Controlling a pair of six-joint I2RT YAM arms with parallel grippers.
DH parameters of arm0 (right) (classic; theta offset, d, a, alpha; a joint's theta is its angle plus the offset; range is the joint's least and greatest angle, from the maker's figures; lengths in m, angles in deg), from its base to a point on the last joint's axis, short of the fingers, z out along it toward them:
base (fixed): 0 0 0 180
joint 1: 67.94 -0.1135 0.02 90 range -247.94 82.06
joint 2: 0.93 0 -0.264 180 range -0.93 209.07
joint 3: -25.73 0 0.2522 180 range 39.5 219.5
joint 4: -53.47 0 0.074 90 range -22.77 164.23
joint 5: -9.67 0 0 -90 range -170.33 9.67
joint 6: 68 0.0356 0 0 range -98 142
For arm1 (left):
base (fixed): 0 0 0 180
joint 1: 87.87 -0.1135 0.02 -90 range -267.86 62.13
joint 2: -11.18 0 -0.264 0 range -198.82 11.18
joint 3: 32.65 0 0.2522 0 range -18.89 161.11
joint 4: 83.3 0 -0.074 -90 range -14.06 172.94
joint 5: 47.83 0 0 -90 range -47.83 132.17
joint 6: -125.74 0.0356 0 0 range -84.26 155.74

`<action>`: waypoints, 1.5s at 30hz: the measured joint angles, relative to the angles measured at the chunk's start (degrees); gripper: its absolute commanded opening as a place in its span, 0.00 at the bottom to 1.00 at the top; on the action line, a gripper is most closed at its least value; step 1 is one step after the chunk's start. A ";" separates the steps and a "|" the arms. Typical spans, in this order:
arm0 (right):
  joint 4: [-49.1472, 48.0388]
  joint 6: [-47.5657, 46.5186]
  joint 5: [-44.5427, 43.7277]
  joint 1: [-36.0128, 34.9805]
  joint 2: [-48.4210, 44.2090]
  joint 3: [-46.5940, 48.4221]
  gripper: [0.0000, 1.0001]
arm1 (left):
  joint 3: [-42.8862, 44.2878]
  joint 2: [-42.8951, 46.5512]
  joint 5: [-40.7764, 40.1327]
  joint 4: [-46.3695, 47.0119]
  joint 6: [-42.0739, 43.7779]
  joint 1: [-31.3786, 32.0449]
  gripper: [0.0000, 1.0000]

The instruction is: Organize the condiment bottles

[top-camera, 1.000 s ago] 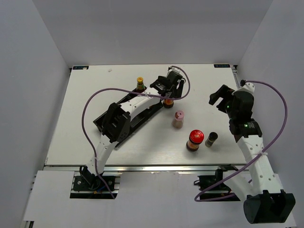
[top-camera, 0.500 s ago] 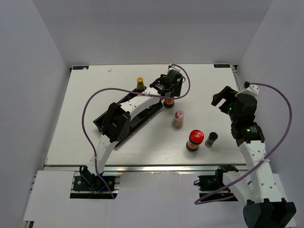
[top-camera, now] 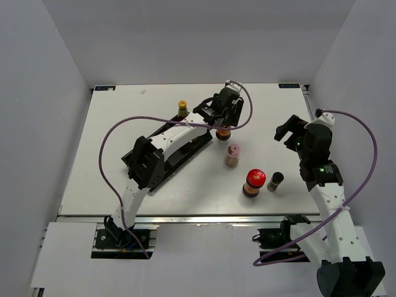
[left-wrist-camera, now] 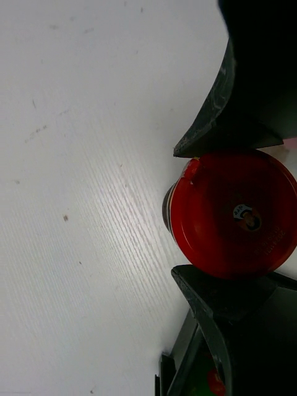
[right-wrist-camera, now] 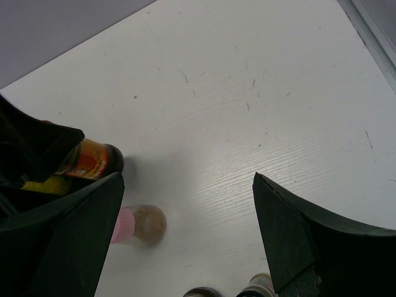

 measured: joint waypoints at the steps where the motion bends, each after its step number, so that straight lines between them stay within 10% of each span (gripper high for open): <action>1: 0.00 0.00 0.13 0.02 0.02 -0.13 0.89 | -0.04 1.07 0.33 -0.31 0.44 0.37 0.35; 11: -0.13 0.00 0.52 0.02 0.57 -0.20 0.89 | -7.69 23.61 0.26 -2.27 1.77 2.84 0.33; 22: -1.16 0.00 0.85 0.00 1.46 -0.31 0.89 | -31.32 50.51 -17.29 -10.03 -6.25 2.38 0.33; 45: -2.21 0.07 2.32 0.00 4.02 -1.75 0.89 | -46.27 41.18 -19.45 4.96 -11.52 -15.45 0.27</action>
